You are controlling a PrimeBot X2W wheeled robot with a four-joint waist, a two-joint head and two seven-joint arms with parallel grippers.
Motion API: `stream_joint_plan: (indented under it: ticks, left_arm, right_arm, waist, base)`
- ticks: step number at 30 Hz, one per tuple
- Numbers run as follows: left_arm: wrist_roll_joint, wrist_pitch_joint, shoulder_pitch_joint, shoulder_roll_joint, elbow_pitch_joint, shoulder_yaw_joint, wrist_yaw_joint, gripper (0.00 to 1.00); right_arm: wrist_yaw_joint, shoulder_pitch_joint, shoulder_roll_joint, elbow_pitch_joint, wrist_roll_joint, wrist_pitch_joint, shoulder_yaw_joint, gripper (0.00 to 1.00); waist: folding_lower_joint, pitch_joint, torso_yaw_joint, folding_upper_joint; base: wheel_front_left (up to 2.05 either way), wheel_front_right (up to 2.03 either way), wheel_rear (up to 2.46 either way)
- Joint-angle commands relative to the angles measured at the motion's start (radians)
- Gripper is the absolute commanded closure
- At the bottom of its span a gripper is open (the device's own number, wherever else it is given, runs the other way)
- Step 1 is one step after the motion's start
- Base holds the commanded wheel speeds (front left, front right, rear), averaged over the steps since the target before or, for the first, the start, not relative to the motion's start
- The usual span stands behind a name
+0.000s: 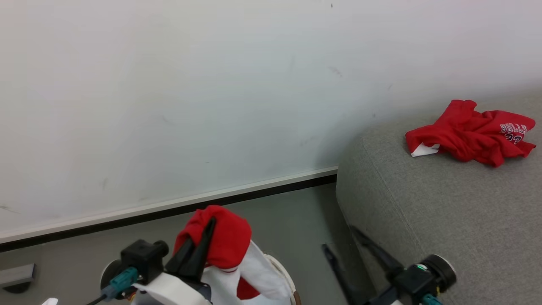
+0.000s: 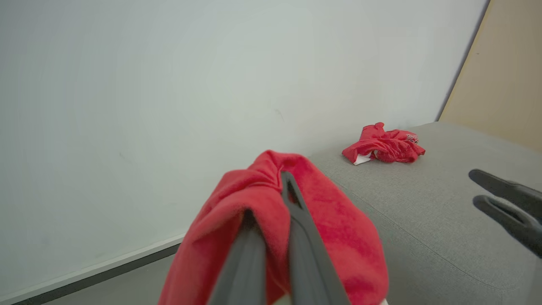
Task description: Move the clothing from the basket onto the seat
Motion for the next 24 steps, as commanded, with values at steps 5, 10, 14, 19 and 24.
stream_joint_plan:
  ticks: [5,10,14,19,24]
  left_arm:
    - [0.015,0.031,-0.015,0.017,-0.063,-0.028,-0.019,1.0]
    - [0.025,0.069,-0.036,0.021,-0.109,-0.067,-0.04,1.0]
    - [0.024,0.095,-0.048,0.024,-0.138,-0.106,-0.069,1.0]
    - [0.013,0.124,-0.066,0.031,-0.16,-0.156,-0.099,1.0]
    - [0.004,0.153,-0.081,0.037,-0.179,-0.196,-0.114,1.0]
  right_arm:
    - [-0.003,-0.143,-0.09,0.03,0.104,-0.003,0.233,0.0]
    - [-0.003,-0.267,-0.14,0.059,0.184,-0.003,0.396,0.0]
    - [-0.003,-0.346,-0.16,0.078,0.242,-0.003,0.5,0.0]
    - [-0.003,-0.435,-0.186,0.106,0.301,-0.003,0.61,0.0]
    - [-0.003,-0.504,-0.2,0.151,0.347,-0.003,0.722,0.0]
  waist:
    - [0.0001,0.002,0.01,-0.0001]
    - [0.0001,0.0,0.025,-0.0001]
    - [0.0001,-0.001,0.035,-0.0001]
    - [0.0001,-0.001,0.048,-0.0001]
    - [0.0001,-0.004,0.057,-0.0001]
  base:
    - [0.0,0.0,0.0]
    - [0.0,0.0,0.0]
    - [0.0,0.0,0.0]
    - [0.0,0.0,0.0]
    - [0.0,0.0,0.0]
